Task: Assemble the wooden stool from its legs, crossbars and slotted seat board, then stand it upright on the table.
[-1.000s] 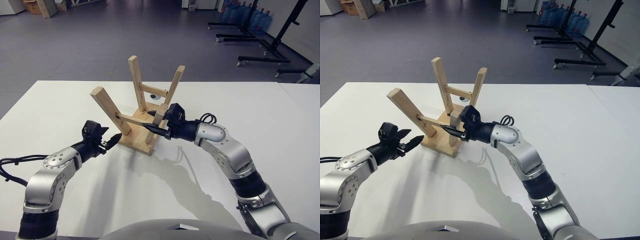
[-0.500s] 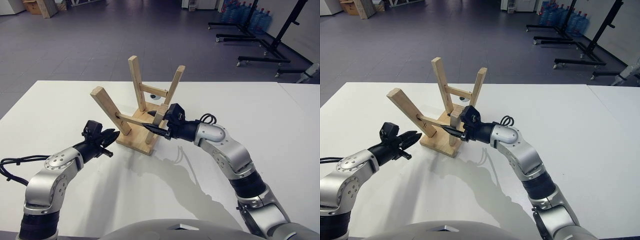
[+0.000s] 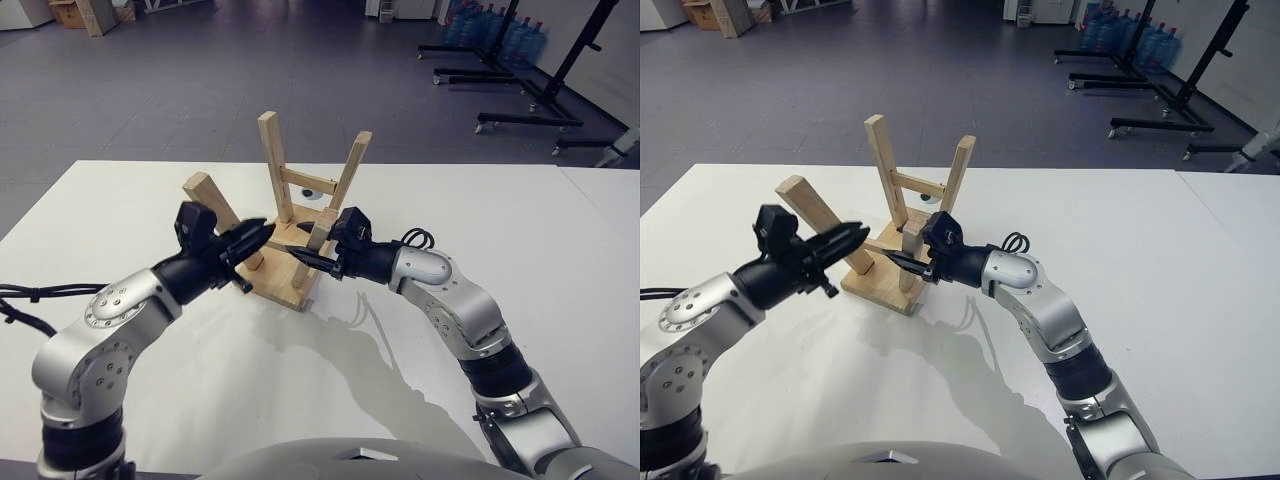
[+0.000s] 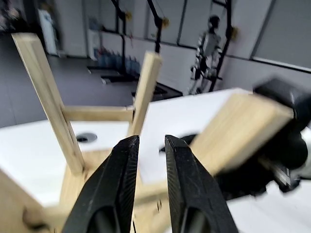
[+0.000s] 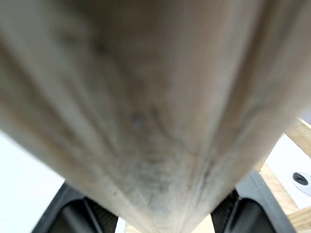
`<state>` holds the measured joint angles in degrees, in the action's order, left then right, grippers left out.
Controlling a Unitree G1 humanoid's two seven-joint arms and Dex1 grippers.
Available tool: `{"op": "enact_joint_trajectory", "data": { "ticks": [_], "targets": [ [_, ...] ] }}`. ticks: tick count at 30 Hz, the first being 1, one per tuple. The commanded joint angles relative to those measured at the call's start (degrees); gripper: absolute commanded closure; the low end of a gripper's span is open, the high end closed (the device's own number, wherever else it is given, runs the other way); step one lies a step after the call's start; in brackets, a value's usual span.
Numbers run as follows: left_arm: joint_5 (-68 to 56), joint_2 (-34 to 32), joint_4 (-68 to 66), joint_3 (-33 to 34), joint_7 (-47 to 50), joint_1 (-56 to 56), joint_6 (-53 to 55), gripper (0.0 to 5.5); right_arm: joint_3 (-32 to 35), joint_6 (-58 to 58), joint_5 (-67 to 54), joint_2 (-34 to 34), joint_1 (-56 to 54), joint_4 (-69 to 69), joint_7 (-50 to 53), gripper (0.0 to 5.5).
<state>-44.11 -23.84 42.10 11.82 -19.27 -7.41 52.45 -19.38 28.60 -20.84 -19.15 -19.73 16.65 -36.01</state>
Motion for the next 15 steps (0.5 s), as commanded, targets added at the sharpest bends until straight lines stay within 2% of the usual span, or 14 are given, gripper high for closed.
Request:
{"op": "enact_joint_trajectory", "data": {
  "ticks": [1, 4, 7, 11, 15],
  "targets": [
    [4.71, 1.36, 0.54, -5.26, 5.59, -7.12, -0.8, 4.54, -1.54, 3.54, 1.98, -1.78, 1.87, -2.24, -0.65, 3.44],
    [7.36, 1.71, -0.4, -7.78, 7.88, -10.51, -1.02, 4.54, -1.82, 3.52, 2.0, -1.8, 1.58, -2.25, -0.88, 3.44],
    [11.98, 1.17, -4.2, -10.5, 7.24, -4.93, -4.09, 4.54, -1.88, 3.57, 2.01, -1.78, 1.54, -2.14, -0.93, 3.44],
    [21.83, 0.18, -16.05, -17.15, 4.27, 6.73, -14.74, 4.54, -1.84, 3.8, 1.95, -1.84, 1.5, -2.05, -0.91, 3.44],
    [25.64, 1.52, -20.12, -20.14, 3.1, 8.66, -20.29, 4.54, -2.85, 4.1, 3.16, -2.62, 0.17, -1.94, -1.34, 3.44]
  ]
}}
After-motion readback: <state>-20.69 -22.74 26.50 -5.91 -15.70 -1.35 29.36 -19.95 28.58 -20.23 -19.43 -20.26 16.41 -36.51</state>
